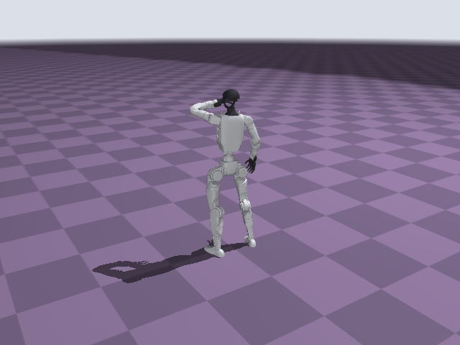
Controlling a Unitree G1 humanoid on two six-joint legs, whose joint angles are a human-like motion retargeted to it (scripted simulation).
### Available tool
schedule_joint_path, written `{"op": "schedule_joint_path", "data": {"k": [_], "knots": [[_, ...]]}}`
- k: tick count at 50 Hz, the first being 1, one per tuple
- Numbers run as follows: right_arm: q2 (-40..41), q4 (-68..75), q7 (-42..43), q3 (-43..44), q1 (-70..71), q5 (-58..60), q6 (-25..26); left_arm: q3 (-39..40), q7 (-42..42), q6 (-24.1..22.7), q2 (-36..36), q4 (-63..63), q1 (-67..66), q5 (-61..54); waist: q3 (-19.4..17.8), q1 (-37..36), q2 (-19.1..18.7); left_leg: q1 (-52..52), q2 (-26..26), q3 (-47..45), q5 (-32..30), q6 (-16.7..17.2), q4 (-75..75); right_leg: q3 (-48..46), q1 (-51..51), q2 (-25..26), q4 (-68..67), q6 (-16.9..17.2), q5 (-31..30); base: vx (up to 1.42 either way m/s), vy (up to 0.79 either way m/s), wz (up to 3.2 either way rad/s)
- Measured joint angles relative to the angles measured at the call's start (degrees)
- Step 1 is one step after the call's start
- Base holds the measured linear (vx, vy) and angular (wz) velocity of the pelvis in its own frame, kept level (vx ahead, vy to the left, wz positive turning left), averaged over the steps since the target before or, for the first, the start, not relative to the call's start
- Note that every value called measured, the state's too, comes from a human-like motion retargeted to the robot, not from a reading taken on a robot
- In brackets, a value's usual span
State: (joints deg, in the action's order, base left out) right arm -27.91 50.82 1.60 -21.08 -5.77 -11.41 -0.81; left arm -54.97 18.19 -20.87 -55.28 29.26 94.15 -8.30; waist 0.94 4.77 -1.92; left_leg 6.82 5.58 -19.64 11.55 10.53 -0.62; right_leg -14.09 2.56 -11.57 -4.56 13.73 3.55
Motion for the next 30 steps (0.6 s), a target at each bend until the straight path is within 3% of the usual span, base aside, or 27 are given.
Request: {"op": "schedule_joint_path", "data": {"k": [5,14,17,26,30], "knots": [[-0.26,-1.7,0.55,1.94,-1.17,-0.29,-0.22,2.85,-1.34,-0.13,-3.57,1.17,-4.63,-1.12,0.03,-0.44,-0.37,0.05,0.05,-0.19,0.02,0.03,0.02,0.15,-0.1,0.06,-0.03,0.21,-0.08,0.0,0.0,0.0],[-0.11,1.6,-0.38,-2.51,-1.35,-1.52,0.19,-5.72,0.02,1.65,9.56,-6.14,9.31,2.56,0.23,-0.62,0.51,-0.45,-0.26,2.4,-0.34,0.13,-0.01,-2.43,1.2,-0.42,0.08,-0.13,0.34,0.0,0.01,0.23],[-0.03,2.36,-0.75,-3.81,-0.53,-1.41,0.19,-7.47,0.22,1.18,10.94,-6.88,11.44,2.32,0.16,-0.64,0.8,-0.48,-0.33,2.48,-0.38,0.05,-0.02,-2.47,1.23,-0.49,0.13,-0.24,0.31,0.0,0.0,0.0],[-0.01,-0.81,1.34,0.25,0.57,-0.51,-0.54,-2.71,-0.07,-1.5,-3.07,1.13,0.02,-2.06,-0.28,-0.91,0.19,0.08,-0.23,-0.03,-0.12,-0.19,0.06,0.12,0.04,-0.2,0.09,0.02,-0.29,-0.01,0.0,-0.23],[-0.09,-2.12,1.91,1.66,-0.27,-0.73,-0.83,0.01,-0.17,-1.35,-5.31,2.36,-3.73,-1.73,-0.32,-0.79,-0.23,0.15,-0.25,-0.16,-0.11,-0.17,0.03,0.23,0.02,-0.22,0.04,0.16,-0.35,0.0,0.0,0.0]]}}
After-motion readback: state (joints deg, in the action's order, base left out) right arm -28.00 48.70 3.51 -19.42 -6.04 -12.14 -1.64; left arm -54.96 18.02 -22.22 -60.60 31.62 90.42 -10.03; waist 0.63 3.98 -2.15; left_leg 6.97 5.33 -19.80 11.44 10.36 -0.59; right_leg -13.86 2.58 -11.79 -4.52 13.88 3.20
